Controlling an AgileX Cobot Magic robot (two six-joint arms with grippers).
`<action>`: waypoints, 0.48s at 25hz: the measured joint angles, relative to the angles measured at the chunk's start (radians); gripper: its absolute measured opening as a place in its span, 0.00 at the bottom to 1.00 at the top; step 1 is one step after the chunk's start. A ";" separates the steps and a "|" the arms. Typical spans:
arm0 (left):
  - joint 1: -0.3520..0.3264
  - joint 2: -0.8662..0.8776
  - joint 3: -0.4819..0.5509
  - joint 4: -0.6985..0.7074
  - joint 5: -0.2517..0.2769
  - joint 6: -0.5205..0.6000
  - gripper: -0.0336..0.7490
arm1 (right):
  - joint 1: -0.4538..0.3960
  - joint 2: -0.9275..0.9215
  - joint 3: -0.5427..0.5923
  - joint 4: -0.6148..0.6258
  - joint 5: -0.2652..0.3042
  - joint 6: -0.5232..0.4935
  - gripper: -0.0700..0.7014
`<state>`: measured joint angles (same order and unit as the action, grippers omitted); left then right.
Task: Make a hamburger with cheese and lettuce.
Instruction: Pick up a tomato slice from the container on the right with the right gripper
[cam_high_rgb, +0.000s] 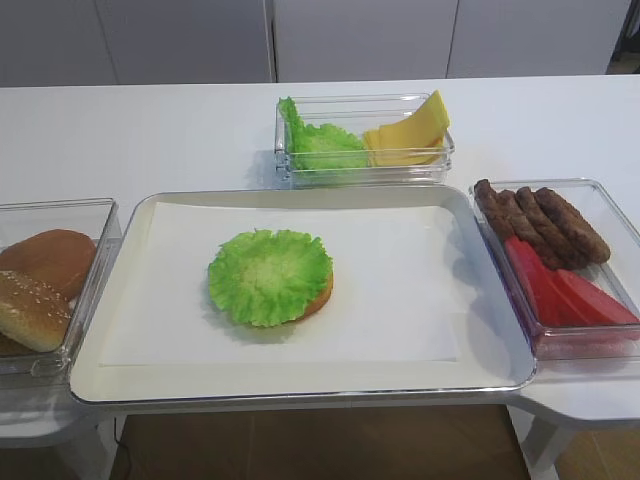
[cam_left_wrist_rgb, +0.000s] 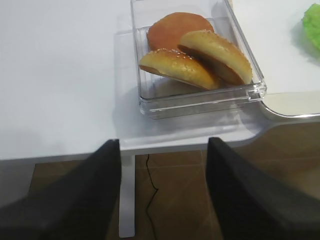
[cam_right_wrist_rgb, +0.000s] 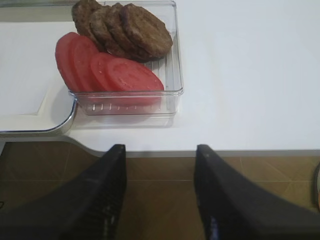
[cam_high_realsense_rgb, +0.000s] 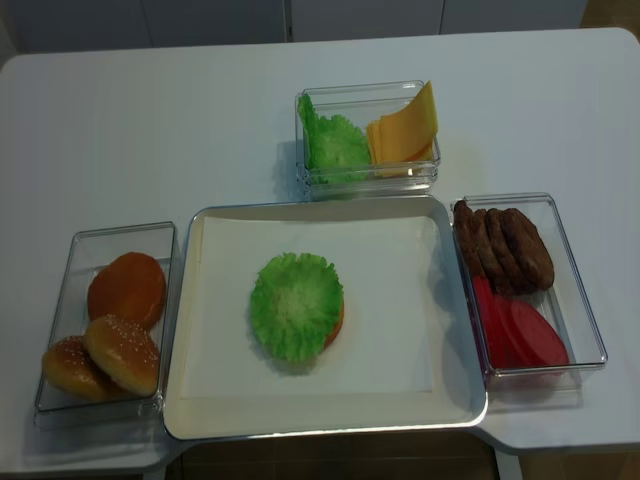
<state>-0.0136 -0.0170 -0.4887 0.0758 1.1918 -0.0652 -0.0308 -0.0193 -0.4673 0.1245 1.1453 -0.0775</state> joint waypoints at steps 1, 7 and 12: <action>0.000 0.000 0.000 0.000 0.000 0.000 0.56 | 0.000 0.000 0.000 0.000 0.000 0.000 0.55; 0.000 0.000 0.000 0.000 0.000 0.000 0.56 | 0.000 0.000 0.000 0.001 0.000 0.000 0.55; 0.000 0.000 0.000 0.000 0.000 0.000 0.56 | 0.000 0.000 0.000 0.001 0.000 0.000 0.55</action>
<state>-0.0136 -0.0170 -0.4887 0.0758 1.1918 -0.0652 -0.0308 -0.0193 -0.4673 0.1254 1.1453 -0.0775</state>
